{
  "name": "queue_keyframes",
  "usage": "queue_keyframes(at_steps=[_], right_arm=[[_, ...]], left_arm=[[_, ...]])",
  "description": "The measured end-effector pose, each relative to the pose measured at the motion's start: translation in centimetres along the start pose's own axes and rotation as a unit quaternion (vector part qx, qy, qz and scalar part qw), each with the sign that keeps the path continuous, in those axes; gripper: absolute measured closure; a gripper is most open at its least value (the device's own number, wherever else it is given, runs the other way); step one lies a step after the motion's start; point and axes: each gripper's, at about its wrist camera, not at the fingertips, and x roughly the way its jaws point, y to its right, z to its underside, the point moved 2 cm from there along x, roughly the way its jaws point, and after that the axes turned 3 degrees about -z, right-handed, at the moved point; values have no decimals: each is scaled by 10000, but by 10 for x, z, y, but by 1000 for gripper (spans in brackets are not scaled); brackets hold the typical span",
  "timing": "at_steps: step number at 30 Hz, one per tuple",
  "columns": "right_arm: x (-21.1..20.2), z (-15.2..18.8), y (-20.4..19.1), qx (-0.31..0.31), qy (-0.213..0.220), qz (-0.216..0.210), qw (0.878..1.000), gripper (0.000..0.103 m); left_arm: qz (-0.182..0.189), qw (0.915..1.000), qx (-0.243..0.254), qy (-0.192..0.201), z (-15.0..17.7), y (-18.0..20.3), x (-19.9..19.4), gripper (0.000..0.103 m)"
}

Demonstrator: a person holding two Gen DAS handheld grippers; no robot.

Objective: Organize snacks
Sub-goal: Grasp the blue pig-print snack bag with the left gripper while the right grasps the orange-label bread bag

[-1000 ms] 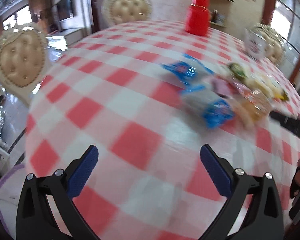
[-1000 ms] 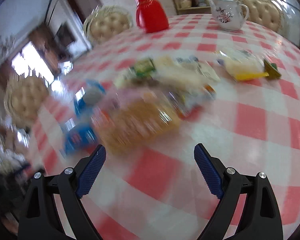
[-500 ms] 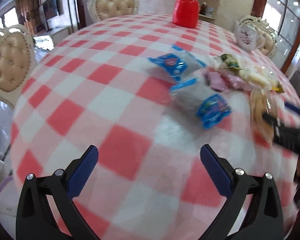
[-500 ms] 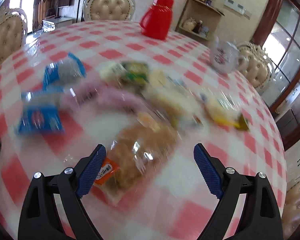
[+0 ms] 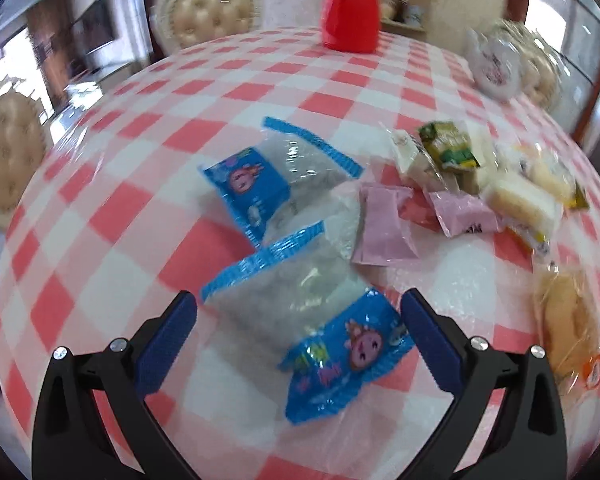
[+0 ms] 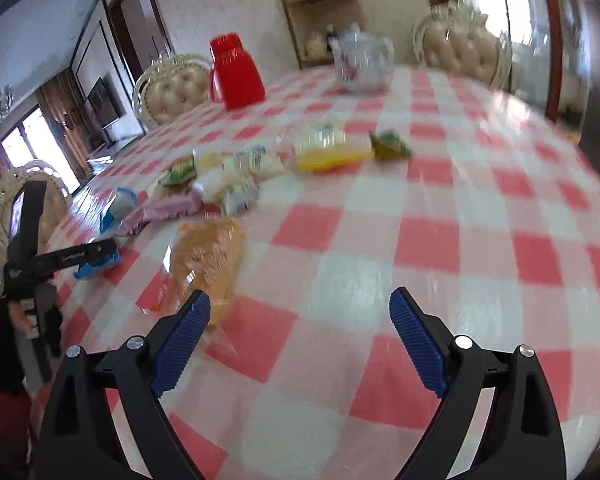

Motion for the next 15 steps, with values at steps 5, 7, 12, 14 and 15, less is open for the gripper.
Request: queue_keyframes(at_steps=[5,7,12,14,15], right_arm=[[30,-1,-7,159,-491,-289,9983,15],[44,-4,-21,373,-665,-460,9960,15],[65,-16,-73,291,-789,-610,9946,15],[69,-19,-86,319,-795,-616,9944,15],[69,-21,-89,375,-764,-621,9944,15]], left_arm=[[456,9908,1261,169,-4,10,-6,1],[551,9825,1766,221,-3,17,-3,1],[869,9717,2171,332,-1,20,2,1],[977,9696,2212,362,1,17,1,1],[1066,9693,2182,375,2,14,-1,1]])
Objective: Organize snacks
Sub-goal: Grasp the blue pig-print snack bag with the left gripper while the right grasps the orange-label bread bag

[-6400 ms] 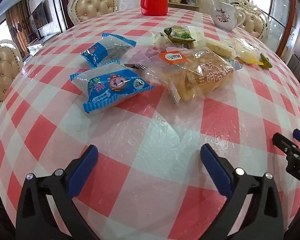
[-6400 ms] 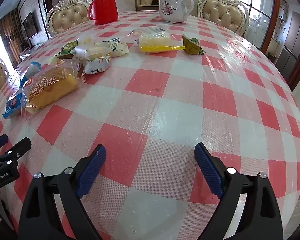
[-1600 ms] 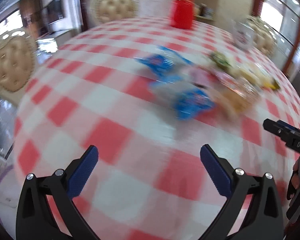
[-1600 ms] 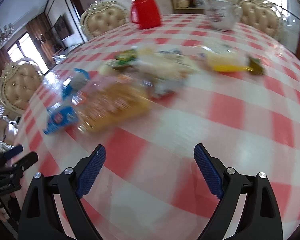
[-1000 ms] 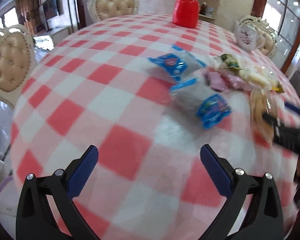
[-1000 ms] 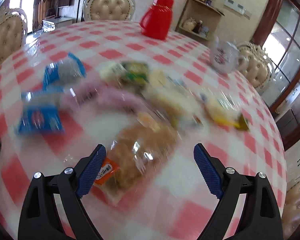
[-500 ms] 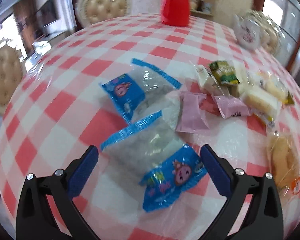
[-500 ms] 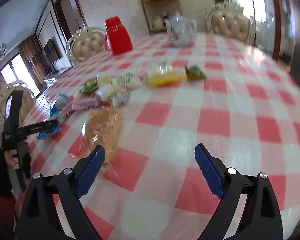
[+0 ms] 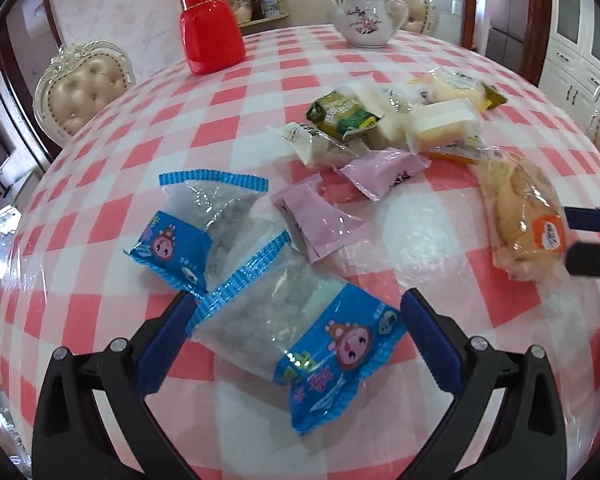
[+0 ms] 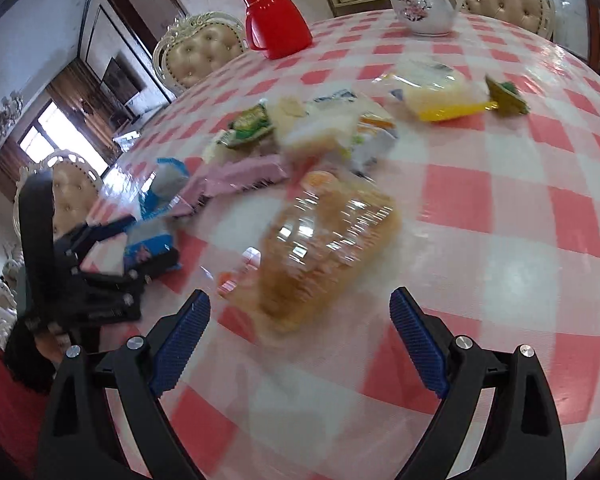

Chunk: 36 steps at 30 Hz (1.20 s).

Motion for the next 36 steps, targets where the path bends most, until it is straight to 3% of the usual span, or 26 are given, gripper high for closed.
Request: queue_keyframes(at_steps=[5,8,10,12,14,15,18,20,23,27,30,31,33,36], right_arm=[[13,-19,-13,316,236,617,9973,15],[32,-21,-24,-401,63,1621,9859,15],[28,-14,-20,-866,90,1896,9780,15],[13,-7,-7,-1082,128,1956,9746,15],[-8,-4,15,-1193,271,2280,9659,15],[-19,-4,25,-1141,347,2203,9681,15],[-38,-12,45,-774,410,1328,9873,15],[-36,-17,41,-1045,340,1025,9886,15],[-20,-24,35,-1460,62,828,9858,14],[1,-27,31,-2290,-285,894,9689,14],[2,-34,23,-3280,-158,1164,9373,14],[0,-39,19,-3633,-215,1013,9259,14],[-1,-48,14,-3974,-401,523,9153,14],[3,-63,11,-4168,-626,195,9066,14]], left_arm=[[134,9998,125,-20,11,12,1,1],[682,9976,-77,-106,17,21,-8,1],[887,9960,116,-83,25,31,-22,1],[790,9963,332,28,31,33,-36,1],[687,9970,334,107,32,28,-44,1],[730,9970,220,140,28,23,-45,1],[805,9967,-37,41,17,22,-35,1],[946,9953,-154,-103,12,26,-24,1],[686,9967,-184,-381,11,39,-7,1],[360,9981,16,-500,12,46,5,1],[263,9978,-82,-605,9,38,9,1],[262,9977,-65,-628,8,37,10,1],[243,9977,-26,-636,8,38,9,1],[238,9976,-52,-641,7,38,10,1]])
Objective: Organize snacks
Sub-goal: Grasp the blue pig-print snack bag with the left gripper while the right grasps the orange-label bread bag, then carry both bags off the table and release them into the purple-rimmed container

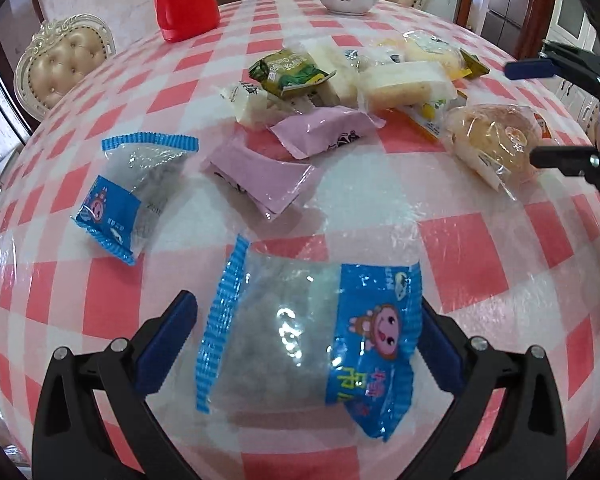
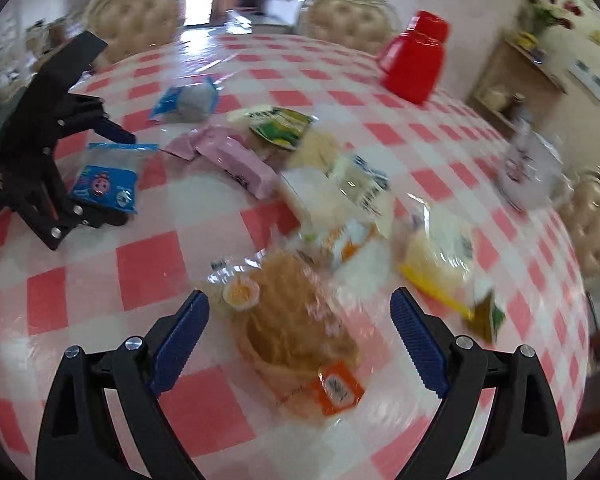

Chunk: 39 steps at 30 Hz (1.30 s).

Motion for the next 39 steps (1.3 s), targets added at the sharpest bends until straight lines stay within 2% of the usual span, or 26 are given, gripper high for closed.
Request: queue_keyframes(at_steps=[2,5,7,9,10,11,13,14,17,22,28,33,39], right_arm=[[9,-4,7,51,-183,-520,9985,14],[28,5,7,15,-567,-1040,9930,14],[33,13,3,-38,-562,-857,9947,14],[29,24,0,89,-412,-785,9960,23],[26,30,-1,182,-315,-651,9972,38],[23,35,-3,289,-266,-573,9976,45],[15,44,-11,566,-130,-356,9977,53],[11,48,-15,675,-113,-233,9974,56],[-7,62,-37,1143,-46,91,9934,57],[-34,77,-69,2030,362,174,9783,57],[-53,87,-102,2557,686,164,9642,57],[-63,80,-140,2487,830,11,9650,57],[-69,61,-200,2096,923,-236,9731,57]], left_arm=[[107,9998,-171,-59,0,-4,2,1],[53,9997,-232,-66,0,-2,2,1],[0,9994,-332,-125,0,-1,2,1],[-17,9991,-399,-111,0,0,0,5],[-9,9993,-377,-70,0,3,-3,15],[1,9994,-356,-32,2,6,-6,27],[-7,9993,-362,17,6,11,-12,39],[21,9992,-395,19,8,12,-14,40],[40,9988,-459,134,17,18,-25,42],[122,9972,-658,338,36,28,-50,43],[113,9962,-719,478,73,39,-86,43],[70,9955,-787,516,118,38,-113,43],[-23,9935,-956,618,169,23,-146,42]])
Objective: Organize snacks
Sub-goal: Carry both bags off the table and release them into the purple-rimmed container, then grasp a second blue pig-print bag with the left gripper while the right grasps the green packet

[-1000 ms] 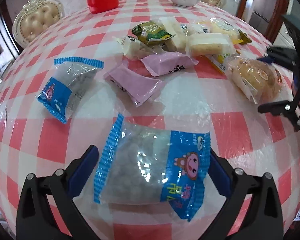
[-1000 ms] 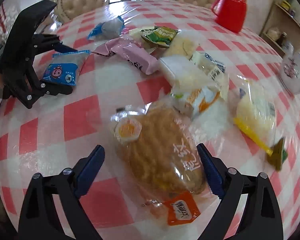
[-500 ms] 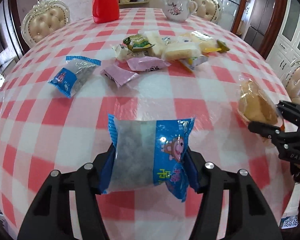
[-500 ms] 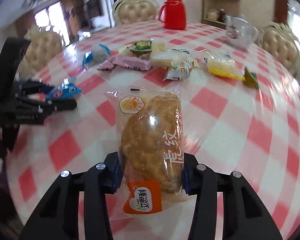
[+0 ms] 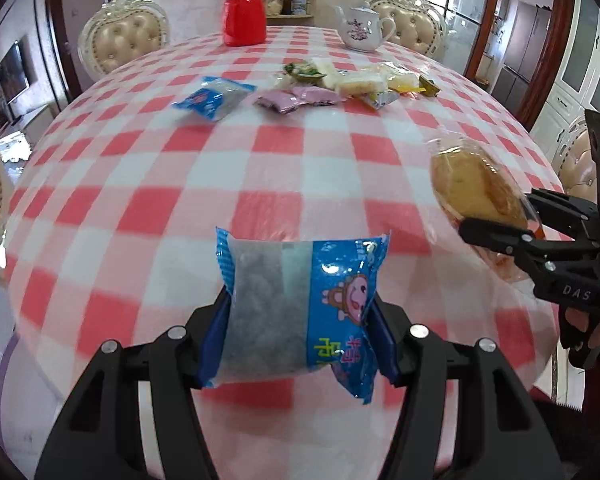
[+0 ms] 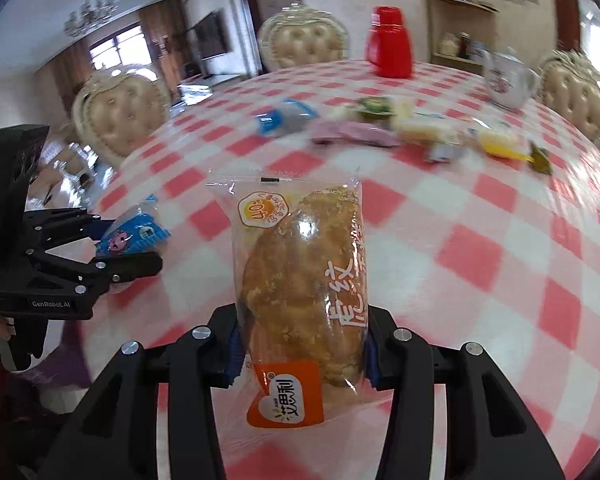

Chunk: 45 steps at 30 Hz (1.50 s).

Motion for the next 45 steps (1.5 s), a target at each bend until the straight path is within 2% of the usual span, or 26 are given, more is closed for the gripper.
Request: queue_keyframes(at_steps=[8,16,21,24,30,32,33,34,36,39,40,41,43,44,45], right_arm=[[15,-3,-86,-665,-76,-400,9970,57],[40,-9,-173,-1334,-257,-870,9869,57],[55,-5,-228,-1791,-446,-1182,9757,57],[62,2,-266,-2153,-579,-1384,9650,57],[79,22,-314,-2647,-881,-1562,9475,57],[85,28,-325,-2696,-993,-1753,9417,55],[87,31,-329,-2644,-1063,-1892,9397,55],[89,32,-329,-2609,-1127,-1957,9386,54],[87,33,-325,-2417,-1184,-2208,9374,53],[75,19,-296,-1941,-826,-2259,9510,49],[71,13,-282,-1674,-694,-2274,9568,47],[67,8,-265,-1384,-566,-2283,9620,46],[58,0,-228,-872,-384,-2212,9706,46],[51,-3,-206,-639,-203,-2118,9750,46],[42,-4,-185,-442,22,-1932,9802,45]], left_arm=[[-341,9981,-481,158,48,-53,-45,42],[-1009,9899,-989,129,94,-122,-80,42],[-1412,9822,-1238,34,125,-162,-101,42],[-1554,9775,-1427,10,142,-183,-111,42],[-1986,9642,-1748,-170,166,-222,-121,42],[-2138,9578,-1905,-253,171,-234,-120,39],[-2169,9554,-1980,-298,172,-236,-119,36],[-2207,9511,-2134,-343,174,-242,-118,25],[-2288,9452,-2301,-362,174,-246,-116,21],[-2451,9424,-2257,-297,162,-240,-119,19],[-2524,9415,-2225,-207,154,-235,-122,14],[-2559,9417,-2183,-83,144,-229,-123,9],[-2481,9470,-2033,164,118,-211,-122,6],[-2400,9505,-1964,208,107,-203,-119,6],[-2195,9576,-1850,233,87,-187,-111,6]])
